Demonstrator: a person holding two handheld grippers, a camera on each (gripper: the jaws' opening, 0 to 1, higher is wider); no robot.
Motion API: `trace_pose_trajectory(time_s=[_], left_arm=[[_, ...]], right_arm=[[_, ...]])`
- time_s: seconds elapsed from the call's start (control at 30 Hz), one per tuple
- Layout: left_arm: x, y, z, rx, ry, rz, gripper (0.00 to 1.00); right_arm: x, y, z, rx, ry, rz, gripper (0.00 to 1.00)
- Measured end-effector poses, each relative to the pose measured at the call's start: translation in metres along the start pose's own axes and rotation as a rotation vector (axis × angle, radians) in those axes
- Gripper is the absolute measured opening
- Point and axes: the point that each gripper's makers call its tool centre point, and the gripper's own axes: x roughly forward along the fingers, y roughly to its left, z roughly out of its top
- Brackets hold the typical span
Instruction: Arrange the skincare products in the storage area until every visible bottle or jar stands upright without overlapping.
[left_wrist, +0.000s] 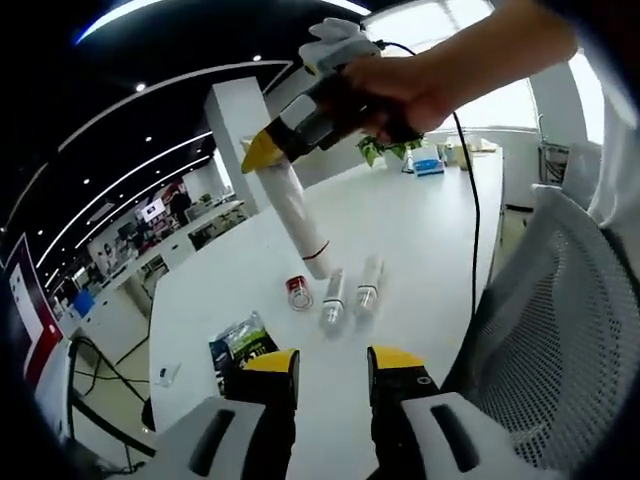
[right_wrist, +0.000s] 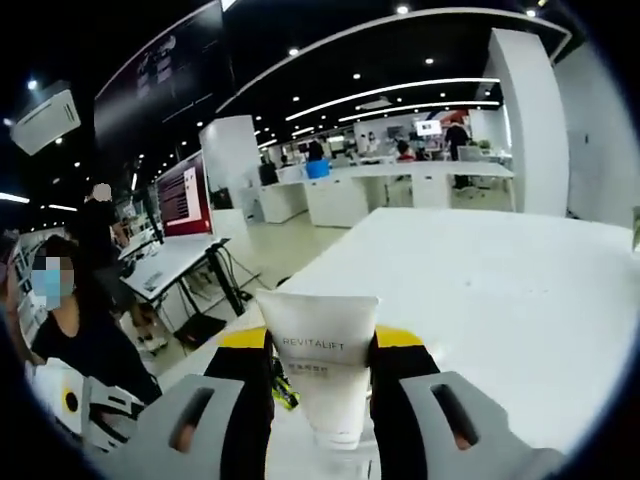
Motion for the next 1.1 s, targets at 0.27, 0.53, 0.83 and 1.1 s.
trace_pose_trajectory(time_s=[0.27, 0.53, 0.83, 1.1], left_arm=[[0.0, -0.001, 0.0, 0.006, 0.002, -0.002, 0.28], [0.001, 0.0, 0.0, 0.013, -0.001, 0.005, 0.28], [0.0, 0.004, 0.0, 0.014, 0.003, 0.022, 0.28], [-0.001, 0.004, -0.001, 0.023, 0.011, 0.027, 0.28]], right_arm=[[0.006, -0.013, -0.003, 0.004, 0.012, -0.042, 0.34], [0.009, -0.022, -0.006, 0.008, 0.031, -0.075, 0.34], [0.018, -0.045, -0.004, 0.007, 0.03, -0.099, 0.34], [0.023, -0.075, -0.007, -0.011, 0.037, -0.134, 0.34]])
